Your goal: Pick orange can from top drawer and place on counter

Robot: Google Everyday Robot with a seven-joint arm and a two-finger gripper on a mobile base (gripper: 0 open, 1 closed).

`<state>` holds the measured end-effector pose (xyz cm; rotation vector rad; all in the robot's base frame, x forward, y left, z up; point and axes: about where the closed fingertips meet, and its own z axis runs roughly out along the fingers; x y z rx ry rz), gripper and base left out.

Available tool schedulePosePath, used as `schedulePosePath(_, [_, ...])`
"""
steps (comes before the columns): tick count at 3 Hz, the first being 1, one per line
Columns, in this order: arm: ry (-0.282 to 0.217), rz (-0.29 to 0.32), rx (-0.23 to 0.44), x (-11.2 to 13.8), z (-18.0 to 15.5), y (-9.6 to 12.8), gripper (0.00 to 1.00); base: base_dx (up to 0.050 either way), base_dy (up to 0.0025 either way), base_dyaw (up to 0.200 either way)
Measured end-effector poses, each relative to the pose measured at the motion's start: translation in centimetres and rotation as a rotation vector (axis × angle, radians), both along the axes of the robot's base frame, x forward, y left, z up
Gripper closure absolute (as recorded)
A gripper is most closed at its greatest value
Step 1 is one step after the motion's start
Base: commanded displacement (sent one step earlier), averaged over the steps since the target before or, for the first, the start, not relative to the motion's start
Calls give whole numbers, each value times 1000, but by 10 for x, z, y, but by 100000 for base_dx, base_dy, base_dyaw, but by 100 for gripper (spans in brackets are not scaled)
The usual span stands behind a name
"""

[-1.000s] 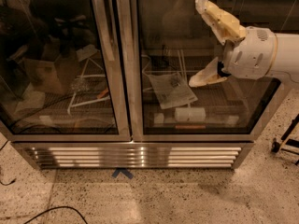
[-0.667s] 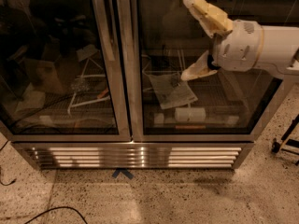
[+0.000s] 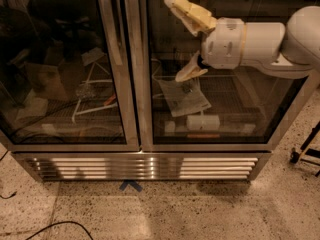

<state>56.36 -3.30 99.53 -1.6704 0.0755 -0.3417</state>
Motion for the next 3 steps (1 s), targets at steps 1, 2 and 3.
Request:
schedulePosePath(1, [7,-87,-10,34,-7,21,22,0,0,0])
schedulePosePath(2, [-2,-135,-8,62,-6,41,53,0,0,0])
schedulePosePath(3, [-11,-148,-6,80,-3,58,76,0,0,0])
